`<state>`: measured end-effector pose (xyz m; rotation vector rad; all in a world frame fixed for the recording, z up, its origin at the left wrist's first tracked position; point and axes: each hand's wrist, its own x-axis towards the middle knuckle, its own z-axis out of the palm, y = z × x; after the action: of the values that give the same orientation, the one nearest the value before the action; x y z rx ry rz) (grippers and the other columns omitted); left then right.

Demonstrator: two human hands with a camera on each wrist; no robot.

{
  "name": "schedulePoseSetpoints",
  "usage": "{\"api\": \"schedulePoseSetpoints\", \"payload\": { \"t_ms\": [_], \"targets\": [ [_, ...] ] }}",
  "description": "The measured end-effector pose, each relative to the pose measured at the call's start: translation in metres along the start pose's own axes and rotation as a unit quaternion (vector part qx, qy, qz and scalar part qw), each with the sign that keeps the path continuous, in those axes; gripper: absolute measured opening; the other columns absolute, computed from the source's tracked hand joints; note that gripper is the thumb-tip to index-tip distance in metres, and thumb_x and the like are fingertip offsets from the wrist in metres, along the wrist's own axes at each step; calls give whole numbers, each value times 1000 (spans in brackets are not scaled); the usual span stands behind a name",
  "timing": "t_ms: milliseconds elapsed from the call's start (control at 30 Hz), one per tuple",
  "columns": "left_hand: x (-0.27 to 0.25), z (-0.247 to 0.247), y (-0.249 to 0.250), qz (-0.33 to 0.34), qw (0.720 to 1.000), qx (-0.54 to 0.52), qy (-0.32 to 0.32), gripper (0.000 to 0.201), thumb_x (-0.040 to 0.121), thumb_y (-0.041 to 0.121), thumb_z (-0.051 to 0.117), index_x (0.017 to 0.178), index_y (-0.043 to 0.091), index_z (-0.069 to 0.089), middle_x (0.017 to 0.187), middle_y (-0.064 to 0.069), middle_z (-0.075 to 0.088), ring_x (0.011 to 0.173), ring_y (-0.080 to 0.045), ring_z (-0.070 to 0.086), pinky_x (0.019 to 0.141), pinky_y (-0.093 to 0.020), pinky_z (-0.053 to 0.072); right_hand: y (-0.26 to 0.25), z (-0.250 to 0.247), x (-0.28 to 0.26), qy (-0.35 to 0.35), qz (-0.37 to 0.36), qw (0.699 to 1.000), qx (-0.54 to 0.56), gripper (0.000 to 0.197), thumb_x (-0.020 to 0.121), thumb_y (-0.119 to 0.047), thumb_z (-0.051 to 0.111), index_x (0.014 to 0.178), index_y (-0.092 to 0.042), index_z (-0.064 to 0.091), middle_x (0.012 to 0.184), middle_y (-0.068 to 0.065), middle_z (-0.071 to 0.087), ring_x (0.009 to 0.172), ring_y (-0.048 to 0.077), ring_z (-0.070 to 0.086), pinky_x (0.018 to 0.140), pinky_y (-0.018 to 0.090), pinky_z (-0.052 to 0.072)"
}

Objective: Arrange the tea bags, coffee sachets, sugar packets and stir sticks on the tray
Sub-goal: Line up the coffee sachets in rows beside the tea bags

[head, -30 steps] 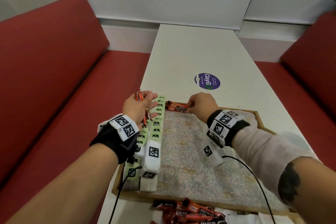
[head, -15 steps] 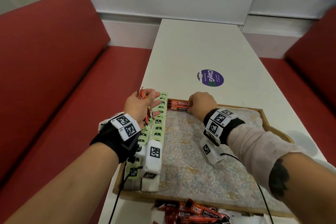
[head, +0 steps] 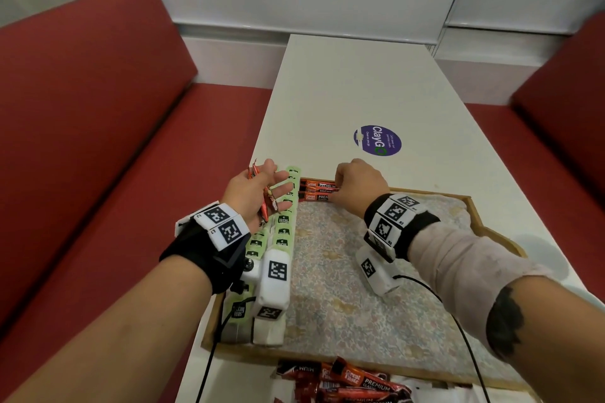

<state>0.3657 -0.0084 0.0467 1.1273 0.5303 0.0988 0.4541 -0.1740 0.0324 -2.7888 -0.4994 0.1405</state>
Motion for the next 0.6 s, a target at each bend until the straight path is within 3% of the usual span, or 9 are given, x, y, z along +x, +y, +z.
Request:
{"api": "schedulePoseSetpoints", "payload": {
  "t_ms": [133, 300, 367, 467, 600],
  "targets": [
    [-3, 5, 3, -11, 1000, 8, -5, 27, 102, 31, 36, 99, 15, 57, 97, -3, 67, 85, -18, 65, 68, -38, 54, -13, -8, -7, 24, -52, 997, 47, 14, 85, -33, 63, 87, -21, 58, 89, -4, 48, 82, 19, 53, 68, 28, 36],
    [-12, 12, 6, -3, 999, 28, -20, 37, 102, 37, 33, 122, 16, 56, 121, -6, 63, 97, -18, 63, 70, -34, 51, -34, -19, -22, 11, -150, 980, 128, 17, 93, -33, 55, 93, -18, 63, 84, -8, 61, 79, 14, 55, 71, 28, 41],
    [-17, 15, 8, 2, 999, 27, -32, 38, 101, 40, 32, 125, 21, 55, 126, -6, 61, 96, -18, 62, 62, -30, 52, -41, -24, -29, -20, -176, 970, 164, 21, 97, -32, 50, 101, -17, 64, 77, -19, 57, 74, 6, 53, 70, 25, 41],
    [-23, 18, 9, 7, 998, 41, -55, 38, 101, 42, 28, 128, 30, 52, 133, -3, 57, 96, -19, 62, 54, -27, 54, -49, -25, -36, -93, -191, 956, 201, 24, 99, -30, 46, 114, -19, 61, 79, -13, 60, 71, 4, 55, 76, 26, 46],
    [-28, 23, 12, 12, 996, 34, -83, 38, 101, 41, 28, 132, 31, 47, 139, -7, 51, 102, -24, 63, 64, -34, 59, -53, -26, -39, -120, -165, 942, 265, 5, 94, -17, 55, 96, -22, 56, 71, -6, 62, 61, 12, 61, 76, 31, 52]
  ]
}}
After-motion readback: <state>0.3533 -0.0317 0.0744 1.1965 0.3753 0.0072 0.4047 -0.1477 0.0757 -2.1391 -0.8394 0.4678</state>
